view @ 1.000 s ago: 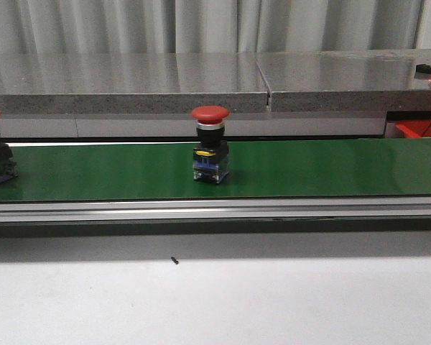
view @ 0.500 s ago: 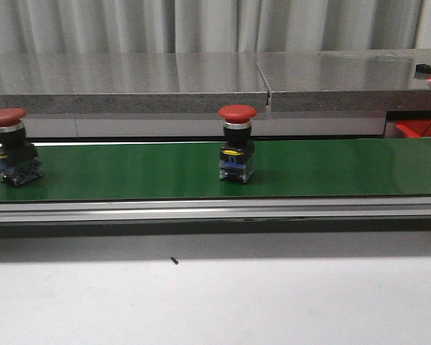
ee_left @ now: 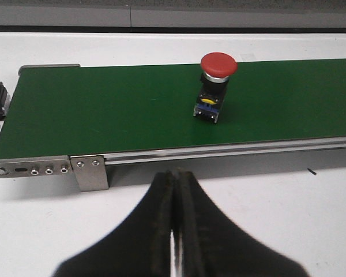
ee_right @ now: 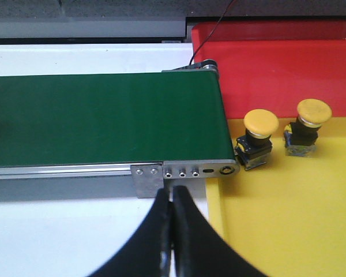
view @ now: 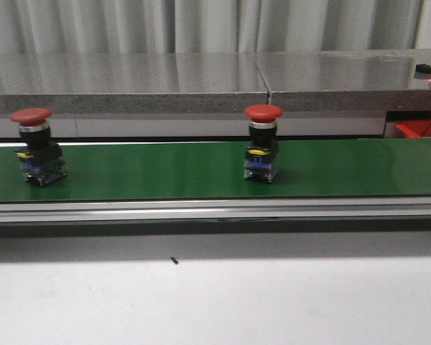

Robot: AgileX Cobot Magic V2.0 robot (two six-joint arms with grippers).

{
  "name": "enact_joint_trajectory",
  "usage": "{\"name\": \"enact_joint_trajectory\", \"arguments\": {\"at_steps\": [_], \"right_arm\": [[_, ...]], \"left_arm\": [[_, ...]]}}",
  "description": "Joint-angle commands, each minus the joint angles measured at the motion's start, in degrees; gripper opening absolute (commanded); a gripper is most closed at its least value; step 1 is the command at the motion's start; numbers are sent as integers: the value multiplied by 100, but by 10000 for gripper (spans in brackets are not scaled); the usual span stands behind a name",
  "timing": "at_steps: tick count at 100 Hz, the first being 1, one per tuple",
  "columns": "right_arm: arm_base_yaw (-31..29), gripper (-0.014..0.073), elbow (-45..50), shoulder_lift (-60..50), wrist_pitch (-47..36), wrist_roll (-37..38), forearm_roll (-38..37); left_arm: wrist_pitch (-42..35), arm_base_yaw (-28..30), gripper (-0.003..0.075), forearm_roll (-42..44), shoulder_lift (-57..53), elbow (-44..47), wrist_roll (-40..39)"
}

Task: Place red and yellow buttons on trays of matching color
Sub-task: 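Grasp the first red button at the belt's end with the right gripper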

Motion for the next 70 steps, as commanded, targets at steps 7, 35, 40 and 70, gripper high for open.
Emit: {"name": "enact_joint_trajectory", "arguments": {"at_steps": [7,35,40,70], "right_arm": [[-32,-91,-137,32,-383,-27,-61],[-32,-91,-569,329,-248,-27,-27],[-32,-91,-738,522,-198,-27,-27],[-32,-91,-1992,2299,217,-27,-27]], "left_arm": [[-412,-40,-20,-27,46,-161,-41],[-412,-40,-20,-27,46,-161,-41],[-412,-40,-20,-27,46,-161,-41],[-412,-40,-20,-27,46,-161,-41]]}}
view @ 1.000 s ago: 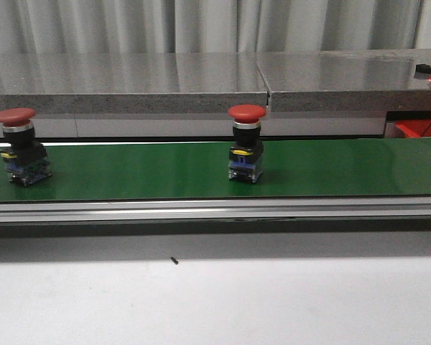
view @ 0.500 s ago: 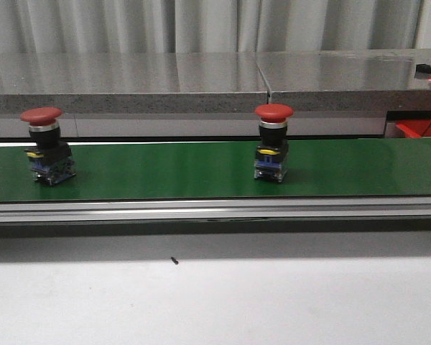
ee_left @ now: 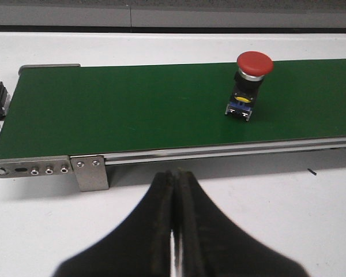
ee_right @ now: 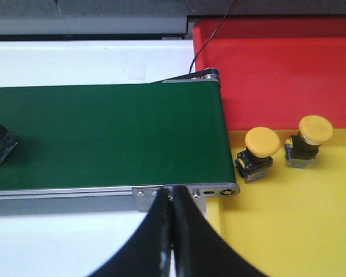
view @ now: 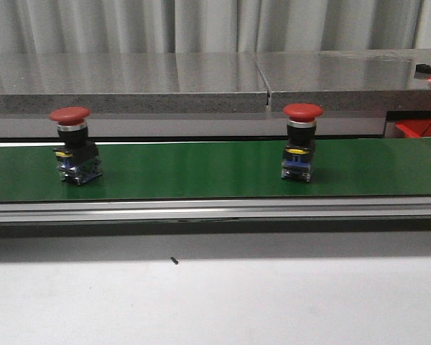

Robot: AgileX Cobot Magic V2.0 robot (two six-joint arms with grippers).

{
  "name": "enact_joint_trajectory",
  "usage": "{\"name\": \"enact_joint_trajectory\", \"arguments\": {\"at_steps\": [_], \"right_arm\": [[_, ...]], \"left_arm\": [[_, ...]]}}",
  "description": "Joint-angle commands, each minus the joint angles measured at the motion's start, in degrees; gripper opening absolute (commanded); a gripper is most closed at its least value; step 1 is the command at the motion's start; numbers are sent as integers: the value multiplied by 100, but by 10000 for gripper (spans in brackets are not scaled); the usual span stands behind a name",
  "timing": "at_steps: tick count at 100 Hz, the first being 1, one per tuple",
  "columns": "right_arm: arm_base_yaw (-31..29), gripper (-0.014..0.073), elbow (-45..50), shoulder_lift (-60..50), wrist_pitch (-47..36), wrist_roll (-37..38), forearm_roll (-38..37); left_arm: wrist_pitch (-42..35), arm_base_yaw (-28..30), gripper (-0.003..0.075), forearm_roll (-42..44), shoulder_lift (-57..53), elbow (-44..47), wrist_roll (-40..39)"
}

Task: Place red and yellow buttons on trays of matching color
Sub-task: 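Grasp the first red button at the belt's end with the right gripper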

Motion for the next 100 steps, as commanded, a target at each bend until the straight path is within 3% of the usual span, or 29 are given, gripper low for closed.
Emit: {"name": "enact_joint_trajectory", "arguments": {"at_steps": [1,28,35,44,61,68,85,100], "right_arm": [[-32,-91,-614,534,-129,-27,-27],[458,-86,-2138,2046,722,-27,-27],[657,-48,-2435,2391,854,-27,-27],[906,88,-2705,2797,963,-22,-27],[1337,524,-3055,3414,1086,188,-26],[1462,626,-3159,3647,1143,333,-26],[1689,623,-3347,4129,1265,918,102],[1856,622,-3594,4524,1518,989,415]], "left_arm": [[-412,-40,-20,-27,46,-161,-41],[-412,-40,-20,-27,46,-161,-41],[-412,-40,-20,-27,46,-161,-41],[-412,-40,-20,-27,46,-161,-41],[-412,-40,-20,-27,46,-161,-41],[-412,-40,-20,-27,46,-161,-41],[-412,-40,-20,-27,46,-161,-41],[-412,-40,-20,-27,46,-161,-41]]}}
